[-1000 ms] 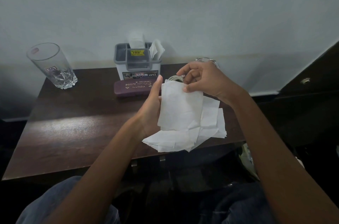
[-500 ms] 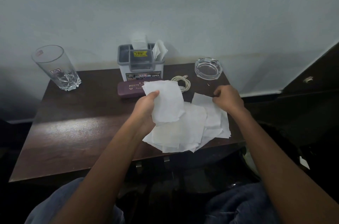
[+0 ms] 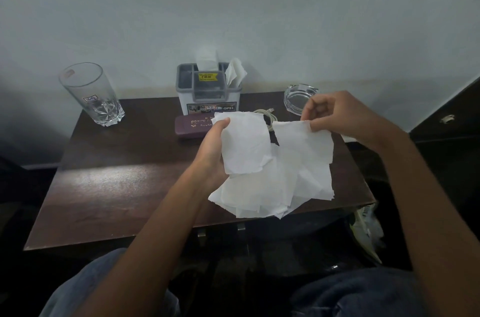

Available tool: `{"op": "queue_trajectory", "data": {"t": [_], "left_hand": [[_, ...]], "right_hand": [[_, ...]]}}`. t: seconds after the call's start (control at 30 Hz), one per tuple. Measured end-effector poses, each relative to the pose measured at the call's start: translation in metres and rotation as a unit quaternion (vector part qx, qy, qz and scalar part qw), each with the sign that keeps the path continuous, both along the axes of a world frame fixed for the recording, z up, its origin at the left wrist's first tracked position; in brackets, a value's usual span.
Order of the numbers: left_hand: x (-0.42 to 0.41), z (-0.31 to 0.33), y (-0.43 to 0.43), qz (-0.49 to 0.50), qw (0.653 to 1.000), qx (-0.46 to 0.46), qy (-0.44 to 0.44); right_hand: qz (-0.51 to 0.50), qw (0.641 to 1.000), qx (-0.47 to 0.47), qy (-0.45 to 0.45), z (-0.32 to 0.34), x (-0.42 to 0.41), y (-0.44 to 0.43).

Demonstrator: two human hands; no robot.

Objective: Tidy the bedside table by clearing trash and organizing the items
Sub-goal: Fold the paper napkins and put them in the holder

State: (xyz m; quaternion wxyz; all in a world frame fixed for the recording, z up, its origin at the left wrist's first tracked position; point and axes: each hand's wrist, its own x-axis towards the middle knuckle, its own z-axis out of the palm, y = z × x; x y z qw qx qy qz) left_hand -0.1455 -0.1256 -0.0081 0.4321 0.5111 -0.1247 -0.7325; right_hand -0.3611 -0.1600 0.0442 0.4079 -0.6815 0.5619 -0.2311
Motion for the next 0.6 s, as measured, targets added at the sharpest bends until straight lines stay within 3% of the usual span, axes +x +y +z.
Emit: {"op": "queue_trajectory", "data": {"t": [0.17,0.3,0.6], "left_hand": [[-0.003,0.0,0.002,-0.013,1.0,-0.005,-0.014],[-0.005,0.0,0.004,-0.041,0.999,-0.014,-0.003],[-0.009,-0.002,0.003,-0.046,0.997,-0.045,0.05]], "right_hand": [[0.072,0.988,0.047,-0.131,0.013,0.017,0.02],[0.049,0.973,0.05,-0.221,0.004,0.033,0.017],[-0.122,0.98,-0.029,-0.151,-0.035,0.065,0.004]]}}
